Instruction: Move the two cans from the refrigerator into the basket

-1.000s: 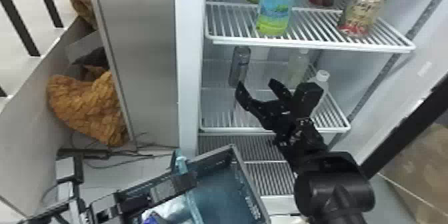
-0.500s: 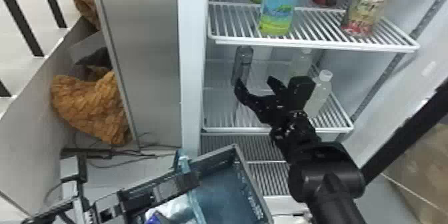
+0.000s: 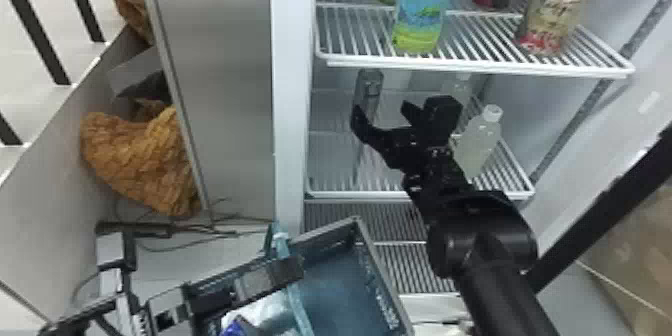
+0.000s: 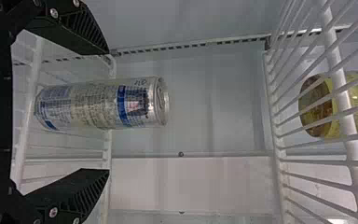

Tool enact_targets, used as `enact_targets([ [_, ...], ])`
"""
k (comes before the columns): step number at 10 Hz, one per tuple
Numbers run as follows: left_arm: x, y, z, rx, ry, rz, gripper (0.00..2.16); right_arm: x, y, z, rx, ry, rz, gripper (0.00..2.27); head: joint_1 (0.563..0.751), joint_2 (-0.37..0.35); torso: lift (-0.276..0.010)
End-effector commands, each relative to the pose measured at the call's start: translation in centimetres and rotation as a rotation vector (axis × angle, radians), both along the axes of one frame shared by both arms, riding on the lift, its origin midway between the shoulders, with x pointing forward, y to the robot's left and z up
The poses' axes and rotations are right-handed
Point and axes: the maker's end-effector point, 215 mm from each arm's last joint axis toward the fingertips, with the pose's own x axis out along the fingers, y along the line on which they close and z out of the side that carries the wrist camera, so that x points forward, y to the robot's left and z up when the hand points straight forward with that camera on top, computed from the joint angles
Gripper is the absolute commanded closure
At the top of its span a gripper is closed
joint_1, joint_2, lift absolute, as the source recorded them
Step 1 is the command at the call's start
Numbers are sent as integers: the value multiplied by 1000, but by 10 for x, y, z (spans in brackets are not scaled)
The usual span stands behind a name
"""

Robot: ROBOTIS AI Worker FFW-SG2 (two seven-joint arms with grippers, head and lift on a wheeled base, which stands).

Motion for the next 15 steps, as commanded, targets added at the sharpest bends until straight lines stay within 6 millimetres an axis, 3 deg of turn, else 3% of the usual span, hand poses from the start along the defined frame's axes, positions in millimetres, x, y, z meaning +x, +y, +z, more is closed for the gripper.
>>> enact_targets([
  [1, 0, 0, 0, 0, 0, 0, 1210, 7, -2, 1, -14, 3, -11, 145, 695, -126, -219],
  [10, 3, -2, -1, -2, 3, -8, 1211, 46, 7, -7, -95, 51, -19, 140, 695, -118, -219],
  [15, 7, -7, 1, -10, -1, -18, 1210, 56, 15, -8, -127, 75, -15, 140, 695, -111, -219],
])
